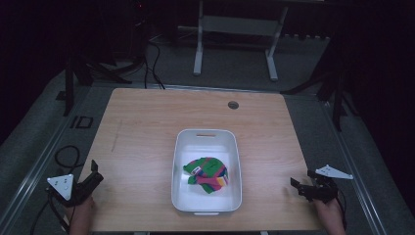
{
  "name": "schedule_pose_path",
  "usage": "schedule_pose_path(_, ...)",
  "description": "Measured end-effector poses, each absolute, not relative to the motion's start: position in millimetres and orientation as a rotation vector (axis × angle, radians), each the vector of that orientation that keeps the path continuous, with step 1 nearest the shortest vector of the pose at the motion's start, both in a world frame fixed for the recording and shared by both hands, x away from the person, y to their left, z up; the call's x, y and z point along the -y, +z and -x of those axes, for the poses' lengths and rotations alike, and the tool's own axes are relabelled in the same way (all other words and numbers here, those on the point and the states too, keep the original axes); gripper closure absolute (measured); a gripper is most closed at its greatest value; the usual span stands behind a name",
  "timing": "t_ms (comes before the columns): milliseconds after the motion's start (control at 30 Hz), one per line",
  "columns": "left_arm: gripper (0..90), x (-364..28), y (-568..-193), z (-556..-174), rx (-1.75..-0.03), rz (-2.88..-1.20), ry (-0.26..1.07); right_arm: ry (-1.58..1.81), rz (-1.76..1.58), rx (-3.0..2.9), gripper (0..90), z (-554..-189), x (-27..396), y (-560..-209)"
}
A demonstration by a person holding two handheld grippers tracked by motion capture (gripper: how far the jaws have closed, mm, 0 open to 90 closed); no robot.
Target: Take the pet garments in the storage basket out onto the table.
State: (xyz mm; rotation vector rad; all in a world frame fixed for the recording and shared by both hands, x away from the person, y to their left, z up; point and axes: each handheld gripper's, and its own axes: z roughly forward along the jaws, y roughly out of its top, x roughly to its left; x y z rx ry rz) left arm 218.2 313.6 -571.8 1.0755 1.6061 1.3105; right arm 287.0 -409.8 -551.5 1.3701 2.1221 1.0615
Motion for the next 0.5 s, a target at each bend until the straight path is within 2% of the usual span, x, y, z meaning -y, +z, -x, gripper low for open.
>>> schedule_pose_path(267,1.9,-314,-572,-218,-1.605,-1.073,1.301,1.145,-1.102,-2.349,13.9,-283,406,-551)
schedule_pose_path(500,1.8,-314,-572,-218,-1.604,-1.075,1.304,1.184,-1.031,-2.541,14.1,-285,388,-548)
